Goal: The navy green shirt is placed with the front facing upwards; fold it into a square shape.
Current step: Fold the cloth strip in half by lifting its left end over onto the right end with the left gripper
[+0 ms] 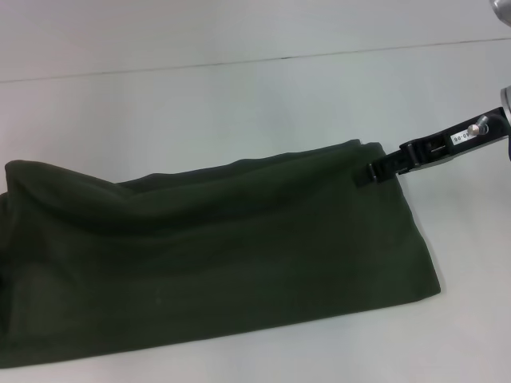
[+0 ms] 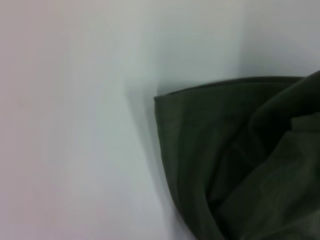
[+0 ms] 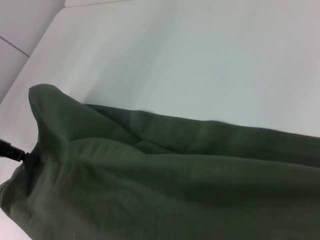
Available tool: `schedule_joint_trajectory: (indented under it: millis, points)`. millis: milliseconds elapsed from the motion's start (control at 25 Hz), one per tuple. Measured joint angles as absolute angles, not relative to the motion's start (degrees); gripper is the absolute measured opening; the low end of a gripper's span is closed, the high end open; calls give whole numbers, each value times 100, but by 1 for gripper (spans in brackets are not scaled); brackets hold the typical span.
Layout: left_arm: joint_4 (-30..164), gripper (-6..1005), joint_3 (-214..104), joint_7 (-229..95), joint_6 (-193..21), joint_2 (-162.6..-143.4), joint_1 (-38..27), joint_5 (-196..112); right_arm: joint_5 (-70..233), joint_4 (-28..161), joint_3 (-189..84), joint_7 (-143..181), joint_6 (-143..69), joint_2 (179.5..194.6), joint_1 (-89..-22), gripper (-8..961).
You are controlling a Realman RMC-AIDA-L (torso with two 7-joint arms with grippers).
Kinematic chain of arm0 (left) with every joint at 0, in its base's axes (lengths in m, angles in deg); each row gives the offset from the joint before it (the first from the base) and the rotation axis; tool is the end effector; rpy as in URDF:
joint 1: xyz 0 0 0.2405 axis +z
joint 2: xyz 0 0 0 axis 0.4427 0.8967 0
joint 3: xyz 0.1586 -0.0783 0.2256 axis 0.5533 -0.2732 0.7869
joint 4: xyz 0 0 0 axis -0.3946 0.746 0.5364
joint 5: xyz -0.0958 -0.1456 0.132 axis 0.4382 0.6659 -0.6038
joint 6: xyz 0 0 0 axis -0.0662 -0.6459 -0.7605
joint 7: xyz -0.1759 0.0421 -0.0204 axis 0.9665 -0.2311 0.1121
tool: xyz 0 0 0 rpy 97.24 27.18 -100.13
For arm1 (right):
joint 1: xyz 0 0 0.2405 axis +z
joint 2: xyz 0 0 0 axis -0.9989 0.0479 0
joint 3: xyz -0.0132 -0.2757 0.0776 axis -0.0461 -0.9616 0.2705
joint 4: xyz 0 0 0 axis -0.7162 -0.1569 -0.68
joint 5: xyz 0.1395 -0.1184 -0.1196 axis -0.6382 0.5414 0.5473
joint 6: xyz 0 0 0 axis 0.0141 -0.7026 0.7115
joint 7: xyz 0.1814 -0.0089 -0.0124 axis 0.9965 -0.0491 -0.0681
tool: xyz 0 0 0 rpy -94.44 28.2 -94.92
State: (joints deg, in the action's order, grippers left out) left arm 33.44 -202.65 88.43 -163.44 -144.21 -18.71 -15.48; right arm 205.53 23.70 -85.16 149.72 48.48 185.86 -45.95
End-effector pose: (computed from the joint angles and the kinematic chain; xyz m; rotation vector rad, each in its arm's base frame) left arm -0.3683 0.3988 0.0344 -1.9000 -1.9869 0.3811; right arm 0.2733 0.4107 0.0132 -2.5308 1.5427 0.1452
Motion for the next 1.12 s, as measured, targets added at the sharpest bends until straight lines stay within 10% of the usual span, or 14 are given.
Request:
schedule_joint_trajectory:
  millis: [240,1120]
  points:
    - [3352,37,-20257,8845,-16387,-14416,-1878,-1551,20551,2370,-8501,14964,4847,18575,-4602,660]
    - [3283,36,-20326,8621,-16578,-14373,-1890,-1402,20546,2370,-8501,15001,4832,18574,-4585,646]
